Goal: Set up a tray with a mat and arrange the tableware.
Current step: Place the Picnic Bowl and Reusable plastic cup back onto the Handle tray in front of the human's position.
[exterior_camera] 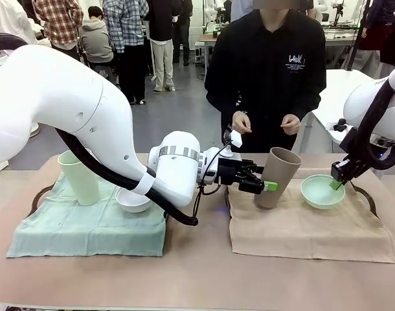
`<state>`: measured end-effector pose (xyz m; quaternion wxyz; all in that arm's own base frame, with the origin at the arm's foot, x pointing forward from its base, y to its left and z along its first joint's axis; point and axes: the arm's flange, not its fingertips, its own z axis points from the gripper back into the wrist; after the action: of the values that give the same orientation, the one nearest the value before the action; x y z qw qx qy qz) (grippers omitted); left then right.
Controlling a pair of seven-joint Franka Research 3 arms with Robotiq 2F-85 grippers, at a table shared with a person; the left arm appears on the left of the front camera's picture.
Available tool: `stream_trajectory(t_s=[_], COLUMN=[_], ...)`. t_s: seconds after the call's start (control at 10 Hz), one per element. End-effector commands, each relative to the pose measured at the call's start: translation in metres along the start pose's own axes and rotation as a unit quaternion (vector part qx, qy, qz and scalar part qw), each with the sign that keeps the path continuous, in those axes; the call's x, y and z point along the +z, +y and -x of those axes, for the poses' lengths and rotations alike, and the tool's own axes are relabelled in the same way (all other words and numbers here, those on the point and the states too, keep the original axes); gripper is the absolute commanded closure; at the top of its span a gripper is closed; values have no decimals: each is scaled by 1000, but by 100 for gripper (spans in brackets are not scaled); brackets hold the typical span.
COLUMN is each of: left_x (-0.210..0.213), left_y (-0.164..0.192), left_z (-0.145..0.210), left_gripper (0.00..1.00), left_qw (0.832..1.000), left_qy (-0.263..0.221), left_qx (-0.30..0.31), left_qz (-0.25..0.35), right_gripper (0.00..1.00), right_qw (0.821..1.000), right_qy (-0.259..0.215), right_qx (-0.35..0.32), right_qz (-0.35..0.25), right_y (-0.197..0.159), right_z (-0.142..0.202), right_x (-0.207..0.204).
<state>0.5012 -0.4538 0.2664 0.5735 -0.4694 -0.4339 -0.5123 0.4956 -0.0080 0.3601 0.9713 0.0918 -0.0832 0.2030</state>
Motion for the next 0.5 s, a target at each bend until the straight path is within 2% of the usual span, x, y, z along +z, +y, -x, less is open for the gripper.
stream_trajectory(t_s=[0.0,0.4], left_x=[6,21], left_y=[-4,-10], left_z=[-1,0], left_gripper=[0,0], left_qw=[1000,1000], left_qy=[10,27], left_qx=[-13,-9], left_qz=[-7,-11], right_gripper=[0,0], right_qw=[1000,1000], right_qy=[-10,-6], right_qx=[-1,-12], right_qz=[-15,-16], right_y=[-10,-15], right_z=[-1,1], right_x=[0,3])
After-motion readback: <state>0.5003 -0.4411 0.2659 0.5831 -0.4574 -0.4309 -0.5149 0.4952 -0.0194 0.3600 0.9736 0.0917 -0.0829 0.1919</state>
